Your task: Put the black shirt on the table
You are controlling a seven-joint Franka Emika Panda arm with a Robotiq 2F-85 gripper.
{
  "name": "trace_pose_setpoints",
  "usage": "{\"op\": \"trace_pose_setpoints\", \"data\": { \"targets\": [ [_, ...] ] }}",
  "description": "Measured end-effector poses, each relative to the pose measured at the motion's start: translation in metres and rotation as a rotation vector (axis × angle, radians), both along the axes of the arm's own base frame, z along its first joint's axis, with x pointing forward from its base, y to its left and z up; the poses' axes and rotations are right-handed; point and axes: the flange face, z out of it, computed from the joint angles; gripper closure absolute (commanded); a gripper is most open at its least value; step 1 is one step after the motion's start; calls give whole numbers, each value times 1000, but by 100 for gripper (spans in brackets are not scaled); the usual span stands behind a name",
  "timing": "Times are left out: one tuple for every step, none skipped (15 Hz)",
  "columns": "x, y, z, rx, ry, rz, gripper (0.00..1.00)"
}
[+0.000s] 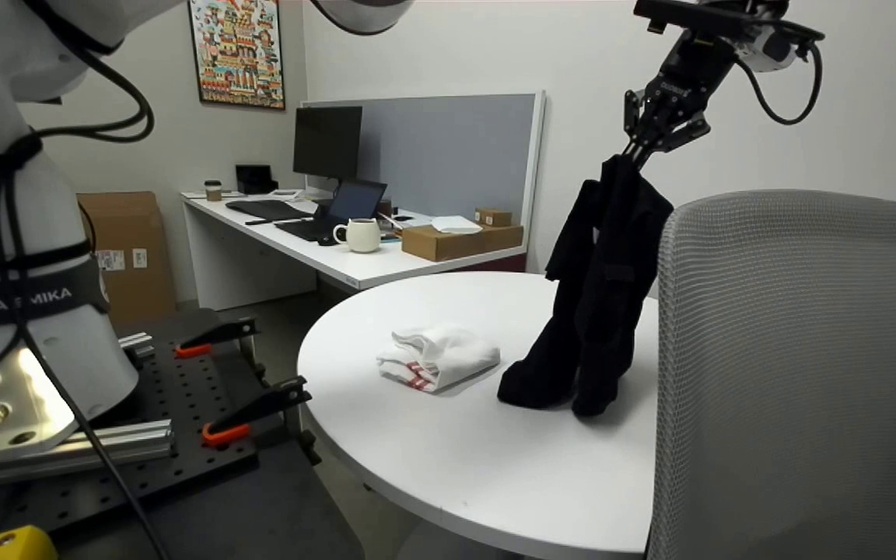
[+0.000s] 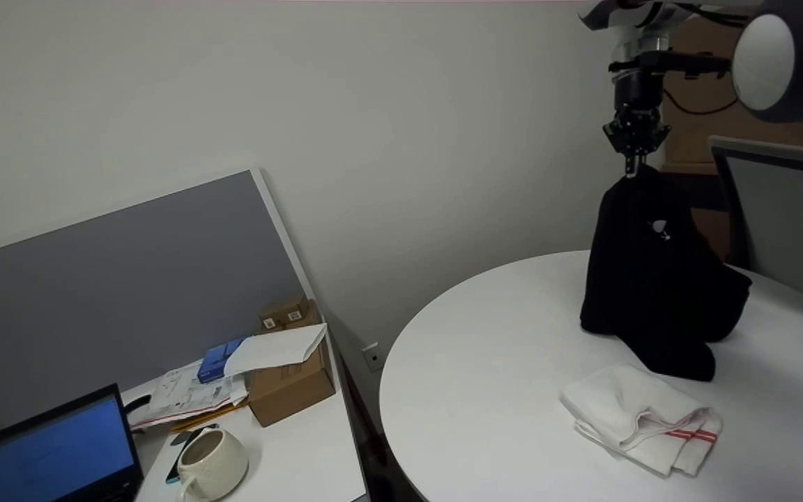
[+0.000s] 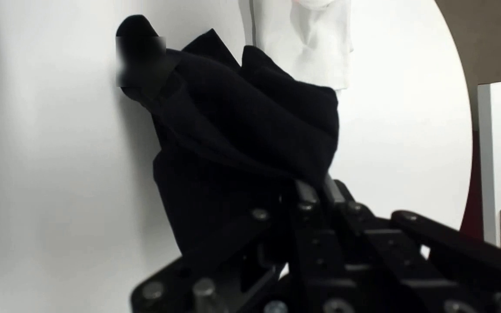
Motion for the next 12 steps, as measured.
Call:
{"op": "trace_pose_setpoints", "data": {
  "targets": [
    [-4,-12,-2,-3,1,-24,97],
    [-8,-24,-3,-6,0,-49,97],
    [-13,-36,-2,-10,-2,-73,98],
    [-17,-46,-2,-12,-3,-93,97],
    [-21,-54,-2,-13,-7,-106,98],
    [-22,-58,-1,-14,-12,-113,98],
    [-22,-59,0,-16,-19,-115,98],
    [-19,-55,1,-16,-28,-110,98],
    [-13,-46,2,-16,-38,-96,98],
    [-7,-34,4,-15,-50,-77,98],
    [2,-17,5,-13,-61,-49,98],
    [10,3,7,-11,-74,-12,68]
  ]
}}
